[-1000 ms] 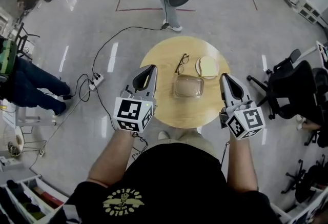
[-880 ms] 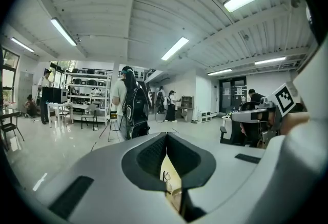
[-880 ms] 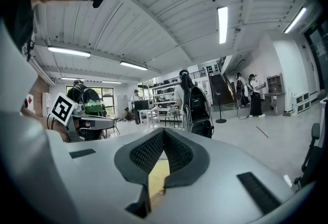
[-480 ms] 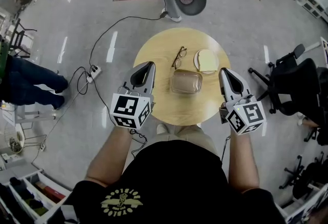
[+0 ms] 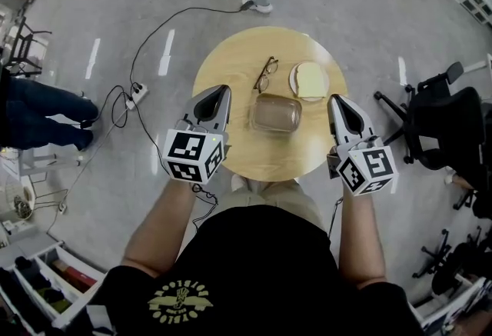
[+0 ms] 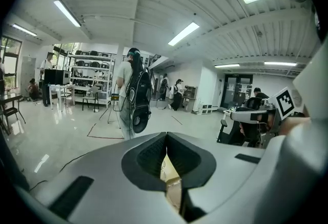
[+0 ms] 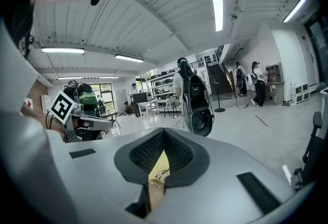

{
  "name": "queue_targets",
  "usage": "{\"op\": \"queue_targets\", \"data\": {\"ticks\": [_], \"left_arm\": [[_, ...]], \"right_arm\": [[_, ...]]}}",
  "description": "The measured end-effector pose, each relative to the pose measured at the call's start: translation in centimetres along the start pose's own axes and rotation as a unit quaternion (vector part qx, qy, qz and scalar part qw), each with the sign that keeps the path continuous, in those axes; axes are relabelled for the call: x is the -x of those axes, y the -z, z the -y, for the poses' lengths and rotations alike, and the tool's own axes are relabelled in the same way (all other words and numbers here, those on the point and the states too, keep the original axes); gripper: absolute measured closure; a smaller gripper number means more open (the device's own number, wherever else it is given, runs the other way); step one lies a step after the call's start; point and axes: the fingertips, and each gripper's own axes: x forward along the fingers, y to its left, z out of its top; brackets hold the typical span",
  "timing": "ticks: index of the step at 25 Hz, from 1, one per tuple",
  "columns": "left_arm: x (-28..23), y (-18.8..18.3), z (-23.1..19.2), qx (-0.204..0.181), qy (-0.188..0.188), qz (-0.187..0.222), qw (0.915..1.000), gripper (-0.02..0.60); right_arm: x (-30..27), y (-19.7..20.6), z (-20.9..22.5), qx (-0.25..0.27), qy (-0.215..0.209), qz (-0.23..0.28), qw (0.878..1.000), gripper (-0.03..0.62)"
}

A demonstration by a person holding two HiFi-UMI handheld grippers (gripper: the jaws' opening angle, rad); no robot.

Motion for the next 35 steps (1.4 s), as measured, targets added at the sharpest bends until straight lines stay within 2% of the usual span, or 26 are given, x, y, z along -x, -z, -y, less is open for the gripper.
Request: {"op": "queue_targets", "data": {"ticks": [13, 21, 29, 35], "left_arm": [[-3.5, 6.7, 0.6, 0.043, 0.01, -0.074, 0.9963, 0.564], [-5.5, 11.4, 0.5, 0.076, 0.014, -0.119, 0.99, 0.563], [-7.0, 15.9, 0.6, 0.108, 0.022, -0.168, 0.9796, 0.563], [-7.4, 18.0, 1.0, 0.12, 0.028, -0.192, 0.9737, 0.563]], "right_arm": [[-1.9, 5.0, 2.4, -0.015, -0.009, -0.051, 0.999, 0.579], [-3.4, 9.0, 3.0, -0.013, -0.016, -0.09, 0.996, 0.579], [-4.5, 12.9, 3.1, -0.013, -0.024, -0.134, 0.991, 0.579], [-5.0, 15.1, 3.6, -0.025, -0.027, -0.16, 0.986, 0.579]]}}
